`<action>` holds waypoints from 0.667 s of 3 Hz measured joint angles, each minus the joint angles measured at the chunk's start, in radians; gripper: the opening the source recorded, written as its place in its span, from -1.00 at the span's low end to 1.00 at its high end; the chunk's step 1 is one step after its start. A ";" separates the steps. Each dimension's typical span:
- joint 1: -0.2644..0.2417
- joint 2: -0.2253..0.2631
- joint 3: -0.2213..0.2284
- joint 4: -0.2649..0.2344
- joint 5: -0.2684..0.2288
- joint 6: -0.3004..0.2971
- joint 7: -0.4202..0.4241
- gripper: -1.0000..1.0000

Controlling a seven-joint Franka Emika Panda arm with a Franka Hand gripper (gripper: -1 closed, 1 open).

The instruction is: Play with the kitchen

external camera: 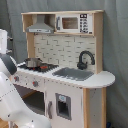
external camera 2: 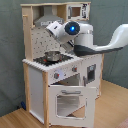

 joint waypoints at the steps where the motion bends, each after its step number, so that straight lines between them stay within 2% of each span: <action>1: 0.020 -0.037 0.000 0.000 -0.083 0.017 -0.041 1.00; 2: 0.051 -0.074 0.001 -0.002 -0.169 0.044 -0.077 1.00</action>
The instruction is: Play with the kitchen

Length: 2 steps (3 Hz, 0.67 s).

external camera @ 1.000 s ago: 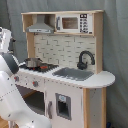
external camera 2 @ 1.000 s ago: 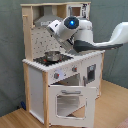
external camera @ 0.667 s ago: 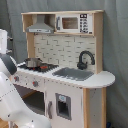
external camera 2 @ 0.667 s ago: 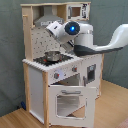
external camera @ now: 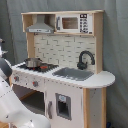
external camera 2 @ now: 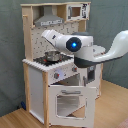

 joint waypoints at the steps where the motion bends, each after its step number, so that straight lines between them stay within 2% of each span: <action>1: 0.029 -0.043 0.000 -0.010 -0.067 0.053 -0.042 1.00; 2: 0.047 -0.049 0.000 -0.055 -0.127 0.117 -0.047 1.00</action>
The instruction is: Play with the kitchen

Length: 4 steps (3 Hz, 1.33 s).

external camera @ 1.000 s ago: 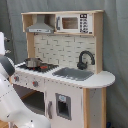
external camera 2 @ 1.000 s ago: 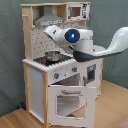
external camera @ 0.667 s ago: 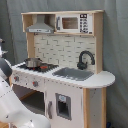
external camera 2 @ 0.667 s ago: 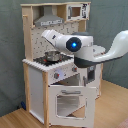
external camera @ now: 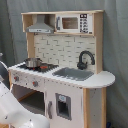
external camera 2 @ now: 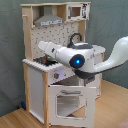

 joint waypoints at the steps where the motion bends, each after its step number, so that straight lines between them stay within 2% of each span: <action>1: 0.037 0.000 0.000 -0.071 -0.048 0.064 0.003 1.00; 2: 0.081 0.007 -0.002 -0.135 -0.116 0.077 0.002 1.00; 4: 0.162 0.069 -0.002 -0.298 -0.215 0.081 0.015 1.00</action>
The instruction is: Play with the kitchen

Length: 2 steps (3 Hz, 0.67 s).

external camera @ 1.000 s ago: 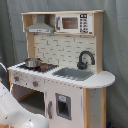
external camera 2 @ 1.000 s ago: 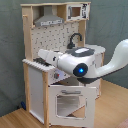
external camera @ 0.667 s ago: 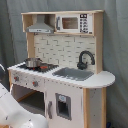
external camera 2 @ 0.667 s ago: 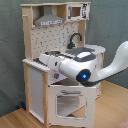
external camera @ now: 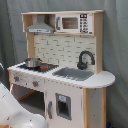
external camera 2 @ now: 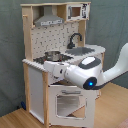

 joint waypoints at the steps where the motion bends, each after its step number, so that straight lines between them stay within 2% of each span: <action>1: 0.033 0.034 0.000 -0.081 -0.032 0.007 0.020 1.00; 2: 0.061 0.069 0.000 -0.162 -0.061 0.021 0.045 1.00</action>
